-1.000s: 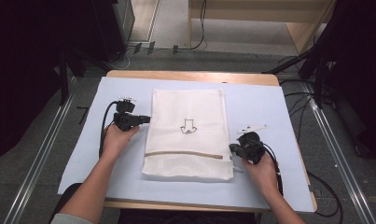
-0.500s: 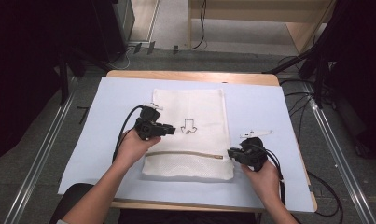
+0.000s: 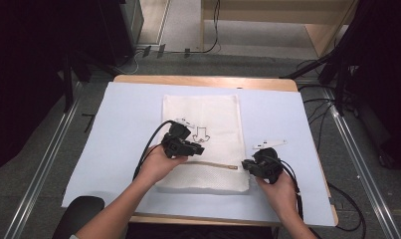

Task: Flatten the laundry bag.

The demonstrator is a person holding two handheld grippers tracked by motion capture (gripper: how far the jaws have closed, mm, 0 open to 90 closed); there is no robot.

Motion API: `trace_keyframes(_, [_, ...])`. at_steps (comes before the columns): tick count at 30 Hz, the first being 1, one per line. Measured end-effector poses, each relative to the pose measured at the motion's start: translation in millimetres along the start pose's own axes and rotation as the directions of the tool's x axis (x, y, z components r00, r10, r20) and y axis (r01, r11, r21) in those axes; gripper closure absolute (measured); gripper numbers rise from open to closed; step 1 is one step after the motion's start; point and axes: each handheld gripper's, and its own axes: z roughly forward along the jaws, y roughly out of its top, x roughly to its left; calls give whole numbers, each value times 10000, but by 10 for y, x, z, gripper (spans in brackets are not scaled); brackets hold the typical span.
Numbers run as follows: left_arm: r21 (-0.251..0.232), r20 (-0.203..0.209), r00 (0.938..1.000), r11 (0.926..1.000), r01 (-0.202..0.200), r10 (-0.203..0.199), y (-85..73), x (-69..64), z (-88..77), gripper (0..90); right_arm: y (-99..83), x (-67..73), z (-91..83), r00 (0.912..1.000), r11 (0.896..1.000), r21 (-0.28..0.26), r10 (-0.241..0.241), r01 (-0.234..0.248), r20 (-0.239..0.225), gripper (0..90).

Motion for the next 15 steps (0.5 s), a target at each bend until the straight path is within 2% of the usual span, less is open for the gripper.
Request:
trace_keyframes(2, [94,175,9998,9999,-44,42,20,-44,55,770,4,32,-13,9998,10000,6,87,-87,-177,900])
trace_keyframes(3, [145,182,9998,9998,-115,113,29,-66,84,770,-2,53,6,9998,9997,244,65,-60,-207,900])
trace_keyframes(8, [403,430,9984,9984,-389,371,70,-195,240,770,-10,56,86,9999,9977,679,-19,26,-116,900])
trace_keyframes(11, [586,541,9970,9966,-579,547,88,-271,337,768,-14,27,120,9995,9974,721,75,-53,-302,900])
trace_keyframes(15, [783,686,9950,9939,-778,724,117,-359,468,767,-23,35,123,9996,9977,659,-156,172,-251,900])
